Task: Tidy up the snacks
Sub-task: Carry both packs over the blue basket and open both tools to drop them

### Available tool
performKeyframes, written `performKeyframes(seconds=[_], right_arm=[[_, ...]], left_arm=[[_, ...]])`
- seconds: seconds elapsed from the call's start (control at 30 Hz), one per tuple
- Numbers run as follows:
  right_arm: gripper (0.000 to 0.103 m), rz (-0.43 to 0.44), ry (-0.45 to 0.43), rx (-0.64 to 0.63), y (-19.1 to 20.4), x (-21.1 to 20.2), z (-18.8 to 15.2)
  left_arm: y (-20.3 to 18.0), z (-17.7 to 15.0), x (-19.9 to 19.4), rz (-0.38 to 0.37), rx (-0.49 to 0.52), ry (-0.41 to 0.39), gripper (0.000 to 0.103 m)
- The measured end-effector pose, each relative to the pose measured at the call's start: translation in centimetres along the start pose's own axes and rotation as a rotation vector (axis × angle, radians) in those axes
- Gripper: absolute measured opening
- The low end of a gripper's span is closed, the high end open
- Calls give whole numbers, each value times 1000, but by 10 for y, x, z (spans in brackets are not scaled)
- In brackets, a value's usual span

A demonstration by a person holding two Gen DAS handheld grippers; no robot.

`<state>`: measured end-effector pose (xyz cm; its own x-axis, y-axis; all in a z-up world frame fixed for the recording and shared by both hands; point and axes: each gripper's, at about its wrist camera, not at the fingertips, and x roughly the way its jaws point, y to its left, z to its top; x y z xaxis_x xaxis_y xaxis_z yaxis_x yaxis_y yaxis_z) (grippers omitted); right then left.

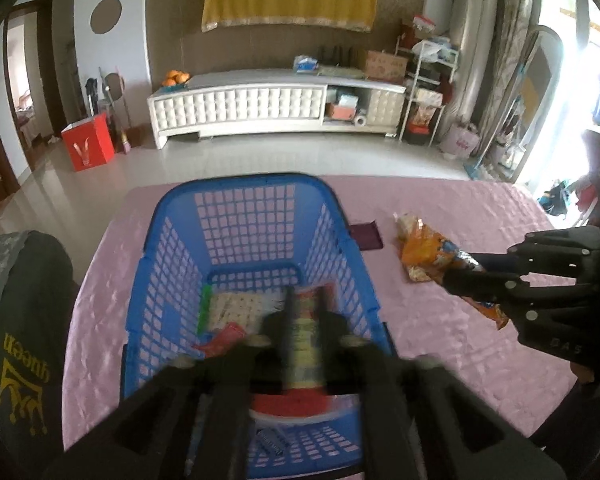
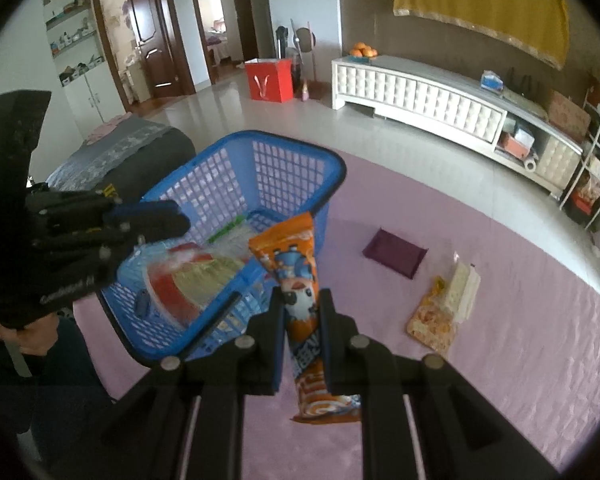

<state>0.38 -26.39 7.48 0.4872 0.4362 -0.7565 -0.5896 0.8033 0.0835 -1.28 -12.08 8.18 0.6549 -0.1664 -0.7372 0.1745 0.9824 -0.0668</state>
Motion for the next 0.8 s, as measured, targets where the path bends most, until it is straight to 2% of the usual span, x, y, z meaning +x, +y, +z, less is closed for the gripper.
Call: performKeyframes(seconds=[0.03, 0.17, 0.43, 0.5, 0.8], right_arm=[[19, 3, -2, 2, 1, -2, 0], [19, 4, -17, -5, 10, -11, 4], [19, 7, -49, -45, 39, -31, 16], [19, 11, -53, -56, 47, -32, 20], [19, 43, -35, -101, 85, -10, 35]], left_arm=[[0, 1, -1, 10, 0, 0, 50], [2, 1, -22, -1, 9, -47, 52], [13, 1, -65, 50, 15, -112, 52], [18, -1, -75, 64, 11, -131, 56], [55, -16, -98, 122, -38, -149, 60]])
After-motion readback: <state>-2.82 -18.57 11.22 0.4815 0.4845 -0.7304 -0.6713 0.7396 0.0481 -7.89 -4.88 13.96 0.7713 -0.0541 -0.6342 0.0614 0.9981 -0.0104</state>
